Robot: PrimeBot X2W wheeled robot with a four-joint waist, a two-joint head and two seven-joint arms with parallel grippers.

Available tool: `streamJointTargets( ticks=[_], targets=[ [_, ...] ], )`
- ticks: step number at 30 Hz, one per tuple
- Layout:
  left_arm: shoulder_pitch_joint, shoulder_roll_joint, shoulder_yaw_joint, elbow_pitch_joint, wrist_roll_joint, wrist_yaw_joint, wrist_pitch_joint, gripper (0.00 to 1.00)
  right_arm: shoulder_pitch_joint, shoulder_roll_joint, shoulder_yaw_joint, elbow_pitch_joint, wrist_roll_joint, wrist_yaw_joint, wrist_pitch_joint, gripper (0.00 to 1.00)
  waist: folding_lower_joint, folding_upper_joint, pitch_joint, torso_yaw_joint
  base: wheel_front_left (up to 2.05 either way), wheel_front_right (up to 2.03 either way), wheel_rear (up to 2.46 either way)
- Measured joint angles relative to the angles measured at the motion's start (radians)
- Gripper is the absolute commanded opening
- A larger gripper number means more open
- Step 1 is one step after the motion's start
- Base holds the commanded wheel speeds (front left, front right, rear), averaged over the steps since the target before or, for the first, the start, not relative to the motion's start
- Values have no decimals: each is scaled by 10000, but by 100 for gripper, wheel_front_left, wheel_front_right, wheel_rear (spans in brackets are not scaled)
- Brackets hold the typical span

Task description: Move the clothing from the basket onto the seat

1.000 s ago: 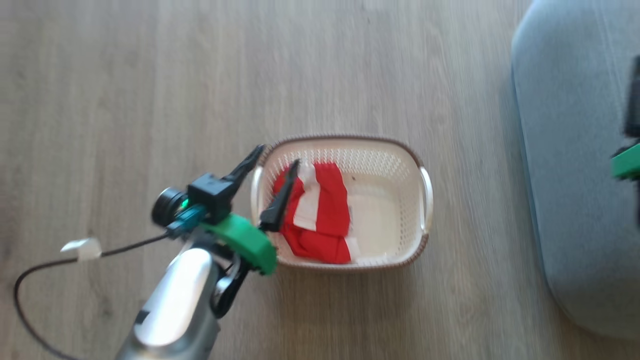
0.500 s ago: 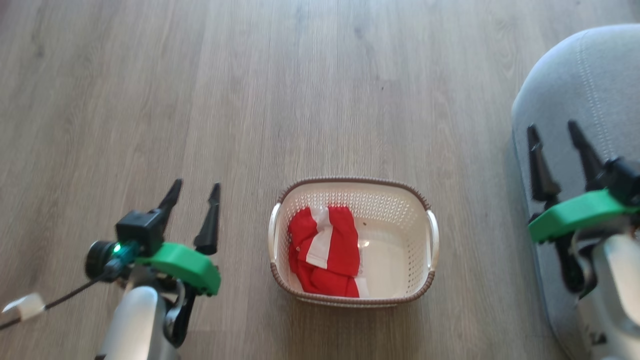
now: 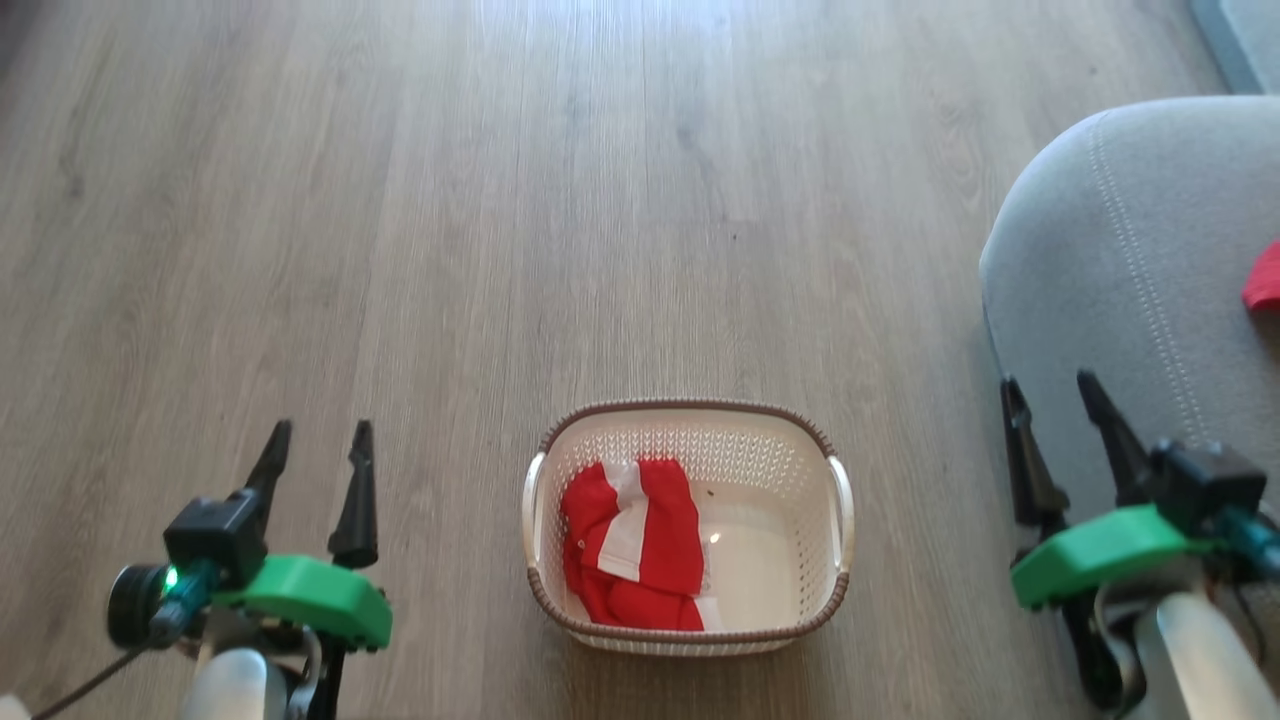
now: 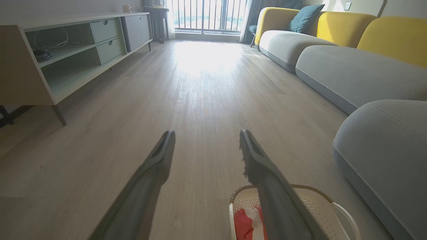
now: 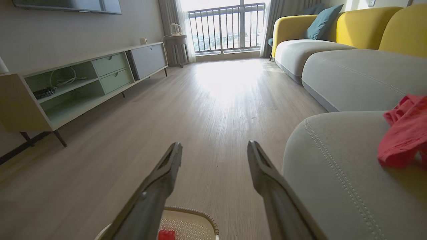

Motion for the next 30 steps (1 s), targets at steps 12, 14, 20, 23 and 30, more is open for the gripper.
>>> streamJointTargets(
  ticks=[12,14,20,23,30],
  targets=[
    [945,-6,50,-851,-209,431,0,100,761,322,-198,-173,-198,-2,2,100,0,0,-202,-251,0,0,0],
    [961,-6,19,-867,-209,433,0,100,761,345,-199,-173,-251,-2,2,100,0,0,-190,-260,0,0,0],
    [959,-6,-161,-830,-213,433,0,100,753,366,-215,-213,-251,-2,2,100,0,0,-22,-236,0,0,0],
    [946,-4,-454,-525,-380,426,0,100,613,378,-192,-330,-251,-2,2,100,0,0,298,-269,0,0,0],
    [82,-2,-1356,332,-514,414,0,100,-629,372,-8,-901,-159,-2,2,100,0,0,1472,-482,0,0,0]
  ],
)
